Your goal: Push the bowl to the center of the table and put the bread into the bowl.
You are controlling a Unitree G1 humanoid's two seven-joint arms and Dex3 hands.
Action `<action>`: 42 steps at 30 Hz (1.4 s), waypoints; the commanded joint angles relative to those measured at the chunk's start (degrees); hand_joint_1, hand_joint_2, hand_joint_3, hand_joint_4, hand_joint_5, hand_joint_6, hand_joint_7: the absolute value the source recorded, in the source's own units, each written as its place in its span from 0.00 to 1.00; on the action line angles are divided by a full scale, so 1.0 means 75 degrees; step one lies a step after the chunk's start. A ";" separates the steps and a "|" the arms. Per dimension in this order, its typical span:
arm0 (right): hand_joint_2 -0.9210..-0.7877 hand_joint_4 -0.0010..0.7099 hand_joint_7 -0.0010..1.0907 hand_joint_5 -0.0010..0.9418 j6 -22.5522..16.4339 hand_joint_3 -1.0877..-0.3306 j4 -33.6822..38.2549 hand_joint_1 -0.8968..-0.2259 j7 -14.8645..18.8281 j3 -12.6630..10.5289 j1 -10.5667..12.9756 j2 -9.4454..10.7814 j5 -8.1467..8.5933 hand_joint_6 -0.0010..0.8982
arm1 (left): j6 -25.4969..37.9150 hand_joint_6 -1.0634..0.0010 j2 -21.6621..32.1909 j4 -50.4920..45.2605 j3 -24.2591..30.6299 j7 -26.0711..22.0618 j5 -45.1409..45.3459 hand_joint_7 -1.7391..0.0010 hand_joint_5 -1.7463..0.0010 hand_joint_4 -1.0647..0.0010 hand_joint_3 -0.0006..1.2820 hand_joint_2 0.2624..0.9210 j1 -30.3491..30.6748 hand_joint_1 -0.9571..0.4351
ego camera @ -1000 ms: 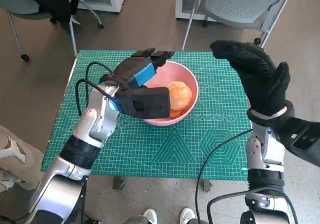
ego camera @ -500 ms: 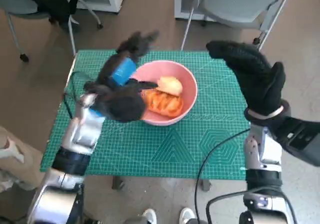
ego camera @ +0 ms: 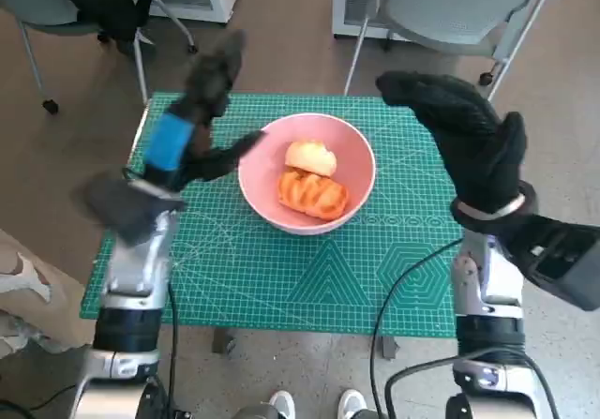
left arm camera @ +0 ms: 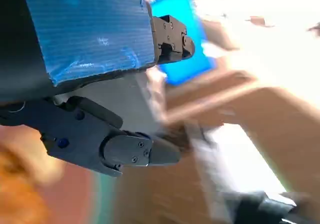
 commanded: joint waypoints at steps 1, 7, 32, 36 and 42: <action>0.00 0.05 0.28 0.00 -0.0069 0.35 0.0140 0.29 -0.0066 0.0099 -0.0122 0.0064 -0.0177 0.00 | -0.0426 0.88 0.0089 -0.0361 0.0196 -0.0168 -0.0123 0.92 0.99 0.94 0.30 1.00 0.0165 0.15; 0.00 0.06 0.28 0.01 -0.0141 0.35 0.0253 0.29 -0.0044 0.0094 -0.0291 0.0040 -0.0193 0.00 | -0.0825 0.87 -0.0027 -0.0382 0.0384 -0.0188 -0.0260 0.92 0.99 0.92 0.31 1.00 0.0251 0.15; 0.00 0.08 0.28 0.01 -0.0234 0.38 0.0224 0.27 -0.0341 0.0175 -0.0364 0.0031 -0.0443 0.00 | -0.0852 1.00 0.0046 -0.0430 0.0387 -0.0661 -0.0517 0.74 1.00 0.91 0.35 1.00 0.0288 0.18; 0.00 0.09 0.28 0.01 -0.0201 0.38 0.0207 0.27 -0.0363 0.0167 -0.0386 0.0013 -0.0439 0.00 | -0.0818 1.00 0.0043 -0.0379 0.0385 -0.0731 -0.0540 0.74 1.00 0.91 0.34 1.00 0.0254 0.18; 0.00 0.09 0.28 0.01 -0.0159 0.38 0.0294 0.27 -0.0408 0.0137 -0.0495 -0.0024 -0.0444 0.00 | -0.0792 1.00 -0.0010 -0.0281 0.0361 -0.0802 -0.0545 0.74 1.00 0.90 0.33 1.00 0.0182 0.19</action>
